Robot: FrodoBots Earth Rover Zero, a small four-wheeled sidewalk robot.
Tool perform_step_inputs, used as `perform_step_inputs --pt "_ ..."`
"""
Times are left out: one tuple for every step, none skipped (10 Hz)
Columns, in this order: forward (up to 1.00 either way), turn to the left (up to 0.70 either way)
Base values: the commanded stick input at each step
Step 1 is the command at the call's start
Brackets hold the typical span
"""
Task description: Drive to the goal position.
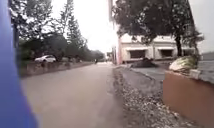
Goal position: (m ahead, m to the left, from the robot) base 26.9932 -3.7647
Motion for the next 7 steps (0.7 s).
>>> perform_step_inputs --pt "1.00 0.13" --pt "1.00 0.27" --pt "1.00 0.21" --pt "1.00 0.00" --pt "1.00 0.00" --pt "1.00 0.00" --pt "1.00 0.00"
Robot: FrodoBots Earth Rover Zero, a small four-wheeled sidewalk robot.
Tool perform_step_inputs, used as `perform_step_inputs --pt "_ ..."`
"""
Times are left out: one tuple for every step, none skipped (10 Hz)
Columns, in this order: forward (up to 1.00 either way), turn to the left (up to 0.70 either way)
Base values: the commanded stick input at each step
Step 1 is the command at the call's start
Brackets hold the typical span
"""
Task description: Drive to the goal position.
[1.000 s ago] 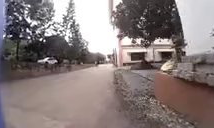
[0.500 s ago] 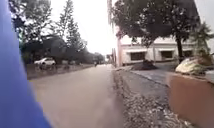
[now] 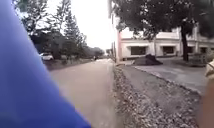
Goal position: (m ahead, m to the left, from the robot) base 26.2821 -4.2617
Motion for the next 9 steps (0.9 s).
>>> perform_step_inputs --pt "1.00 0.00" --pt "1.00 0.00" --pt "1.00 0.00" --pt "1.00 0.00" --pt "1.00 0.00" --pt "1.00 0.00" --pt "1.00 0.00" --pt "1.00 0.00" --pt "1.00 0.00"
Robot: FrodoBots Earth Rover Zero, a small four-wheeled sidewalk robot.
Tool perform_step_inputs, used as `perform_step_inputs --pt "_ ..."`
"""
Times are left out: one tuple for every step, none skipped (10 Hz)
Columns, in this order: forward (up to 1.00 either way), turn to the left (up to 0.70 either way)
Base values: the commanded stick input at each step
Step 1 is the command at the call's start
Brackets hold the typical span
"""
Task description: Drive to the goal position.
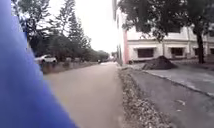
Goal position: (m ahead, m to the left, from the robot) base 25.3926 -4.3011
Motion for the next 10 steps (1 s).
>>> perform_step_inputs --pt "1.00 0.00" --pt "1.00 0.00" --pt "1.00 0.00" --pt "1.00 0.00" --pt "1.00 0.00" --pt "1.00 0.00" --pt "1.00 0.00" --pt "1.00 0.00" --pt "1.00 0.00" --pt "1.00 0.00"
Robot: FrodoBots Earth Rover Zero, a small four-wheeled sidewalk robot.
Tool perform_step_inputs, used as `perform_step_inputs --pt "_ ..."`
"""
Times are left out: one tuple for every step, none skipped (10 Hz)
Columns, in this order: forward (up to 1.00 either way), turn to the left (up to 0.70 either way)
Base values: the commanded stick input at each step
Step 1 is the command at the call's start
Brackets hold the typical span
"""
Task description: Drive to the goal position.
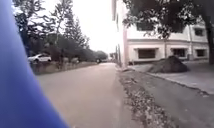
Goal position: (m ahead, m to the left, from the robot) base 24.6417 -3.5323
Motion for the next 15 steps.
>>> perform_step_inputs --pt "1.00 0.00" --pt "1.00 0.00" --pt "1.00 0.00" --pt "1.00 0.00" --pt "1.00 0.00" --pt "1.00 0.00" --pt "1.00 0.00" --pt "1.00 0.00" --pt "1.00 0.00" --pt "1.00 0.00" --pt "1.00 0.00" --pt "1.00 0.00" --pt "1.00 0.00" --pt "1.00 0.00" --pt "1.00 0.00"
